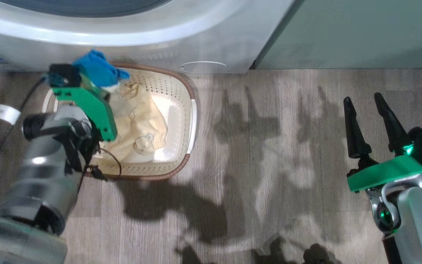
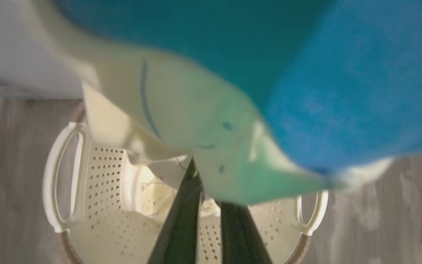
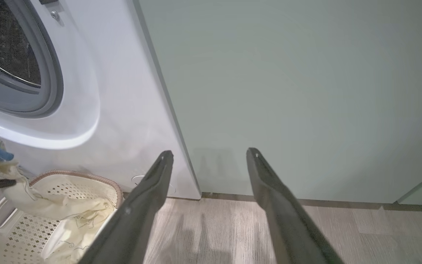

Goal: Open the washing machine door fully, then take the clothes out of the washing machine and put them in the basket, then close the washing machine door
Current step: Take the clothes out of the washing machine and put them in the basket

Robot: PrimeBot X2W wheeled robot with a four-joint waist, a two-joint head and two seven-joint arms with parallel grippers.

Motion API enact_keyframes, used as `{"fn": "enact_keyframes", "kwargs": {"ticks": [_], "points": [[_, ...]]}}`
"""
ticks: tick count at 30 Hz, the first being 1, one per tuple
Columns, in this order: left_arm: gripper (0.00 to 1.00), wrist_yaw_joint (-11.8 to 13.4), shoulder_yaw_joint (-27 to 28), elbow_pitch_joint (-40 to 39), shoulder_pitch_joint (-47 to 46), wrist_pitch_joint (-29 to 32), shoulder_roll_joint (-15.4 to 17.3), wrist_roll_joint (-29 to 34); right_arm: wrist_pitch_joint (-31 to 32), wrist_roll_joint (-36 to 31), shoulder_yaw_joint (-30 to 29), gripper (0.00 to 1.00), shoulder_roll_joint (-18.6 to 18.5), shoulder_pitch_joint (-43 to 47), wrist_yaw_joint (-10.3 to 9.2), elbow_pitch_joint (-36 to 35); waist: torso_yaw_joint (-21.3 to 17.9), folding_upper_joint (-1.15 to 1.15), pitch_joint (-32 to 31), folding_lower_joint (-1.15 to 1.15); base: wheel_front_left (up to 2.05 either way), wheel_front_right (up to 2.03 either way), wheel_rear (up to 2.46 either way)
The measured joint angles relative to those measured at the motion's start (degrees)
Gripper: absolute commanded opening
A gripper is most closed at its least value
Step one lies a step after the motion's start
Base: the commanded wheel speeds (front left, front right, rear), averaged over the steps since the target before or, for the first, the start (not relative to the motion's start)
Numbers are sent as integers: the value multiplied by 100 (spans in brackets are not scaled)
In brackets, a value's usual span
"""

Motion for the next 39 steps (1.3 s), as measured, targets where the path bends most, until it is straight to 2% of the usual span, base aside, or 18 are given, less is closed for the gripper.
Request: {"fn": "enact_keyframes", "kwargs": {"ticks": [6,14,25,26,27,28,29,33,39], "points": [[0,0,-380,-20,224,372,-51,-170,0,-12,11,100,0,-32,0,-15,2,0,162,0,0,0,0],[0,0,-656,94,202,770,77,-312,0,-10,58,100,1,-108,0,-87,-170,0,573,1,0,0,0],[0,3,-730,250,-18,793,290,-312,0,89,79,100,2,-360,0,-204,-491,0,1112,2,0,0,0],[17,3,-733,260,-18,793,290,-312,0,90,78,100,2,-370,0,-204,-505,0,1135,2,0,0,0],[40,3,-740,268,-18,793,289,-313,0,90,76,100,2,-386,0,-204,-512,0,1150,2,0,0,0],[68,3,-749,276,-18,767,289,-313,0,90,73,100,2,-403,0,-204,-508,0,1152,2,0,0,0],[100,2,-758,288,-17,706,290,-313,0,90,70,100,2,-415,0,-204,-498,0,1146,2,0,0,0],[100,2,-793,318,-18,485,279,-328,0,89,55,100,2,-415,0,-193,-430,0,1044,2,0,0,0],[100,2,-826,320,-9,-245,198,-354,0,80,20,100,3,-386,0,-119,-295,0,644,1,0,0,0]]}}
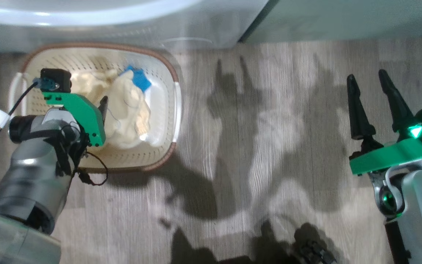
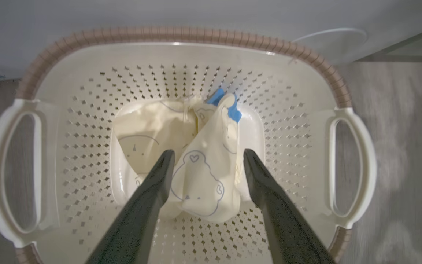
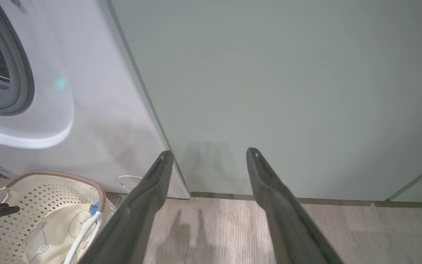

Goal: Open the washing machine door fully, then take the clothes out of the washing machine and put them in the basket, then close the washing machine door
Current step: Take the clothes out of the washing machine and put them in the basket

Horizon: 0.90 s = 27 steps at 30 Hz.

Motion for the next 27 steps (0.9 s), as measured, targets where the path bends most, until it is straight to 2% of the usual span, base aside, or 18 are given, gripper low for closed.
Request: {"fn": "enact_keyframes", "kwargs": {"ticks": [8,17,22,27], "points": [[100,-2,-47,-188,215,-754,-100,-181,0,-41,-65,100,0,438,0,131,150,0,-657,-1,0,0,0],[100,-2,-7,-825,797,-1033,-78,-452,0,-41,-151,100,0,829,0,220,261,0,-1437,-2,0,0,0],[100,7,392,-1578,1251,-1048,41,-326,0,-40,-172,100,0,1108,0,230,322,0,-1847,-1,0,0,0],[100,159,861,-2254,1955,-1048,46,-25,0,-40,-201,100,-2,1401,0,259,385,0,-2234,-1,0,0,0]]}}
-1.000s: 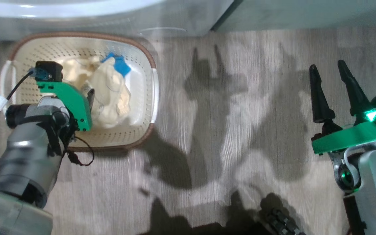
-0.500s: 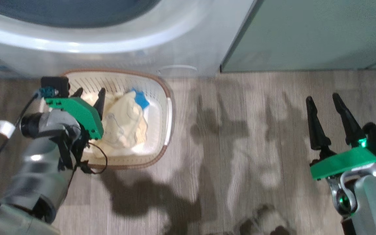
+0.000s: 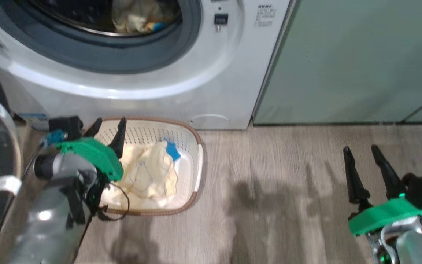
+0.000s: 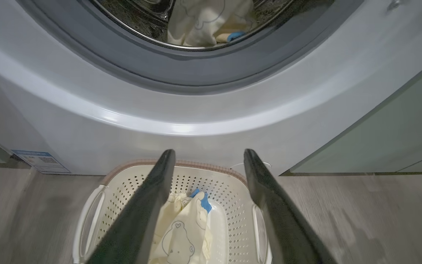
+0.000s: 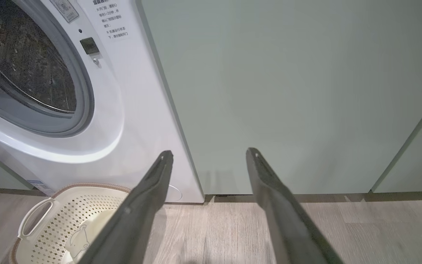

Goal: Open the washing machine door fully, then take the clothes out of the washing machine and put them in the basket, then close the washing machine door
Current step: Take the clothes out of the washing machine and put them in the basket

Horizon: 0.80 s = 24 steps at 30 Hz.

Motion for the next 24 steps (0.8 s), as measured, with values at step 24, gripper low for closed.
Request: {"fn": "enact_keyframes", "kwargs": {"ticks": [24], "points": [[100,81,1742,-1941,2472,0,-363,1165,0,2,-252,100,-85,916,0,-121,155,0,-1432,0,0,0,0]]}}
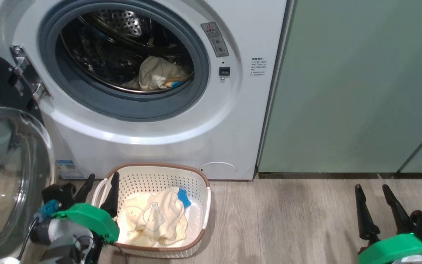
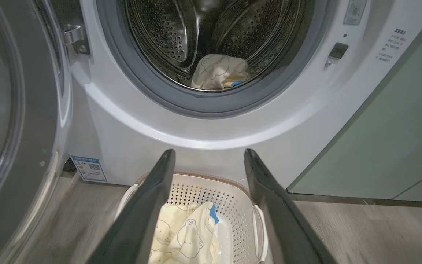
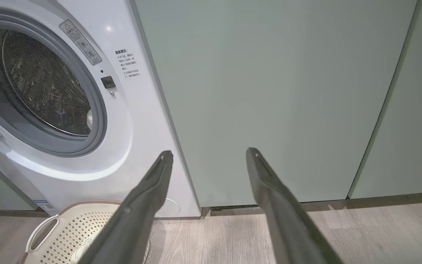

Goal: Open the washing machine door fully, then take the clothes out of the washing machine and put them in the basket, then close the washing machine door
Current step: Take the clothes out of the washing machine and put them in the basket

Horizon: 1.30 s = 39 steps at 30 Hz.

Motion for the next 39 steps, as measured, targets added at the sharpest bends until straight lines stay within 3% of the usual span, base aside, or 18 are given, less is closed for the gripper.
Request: {"fn": "enact_keyframes", "kwargs": {"ticks": [11,39], "points": [[100,-119,331,-190,127,0,-18,209,0,-1,-96,100,-12,19,0,-91,83,0,-163,1,0,0,0],[100,-198,503,-246,385,0,-214,495,0,-1,-136,100,-11,69,0,-124,126,0,-275,1,0,0,0]]}}
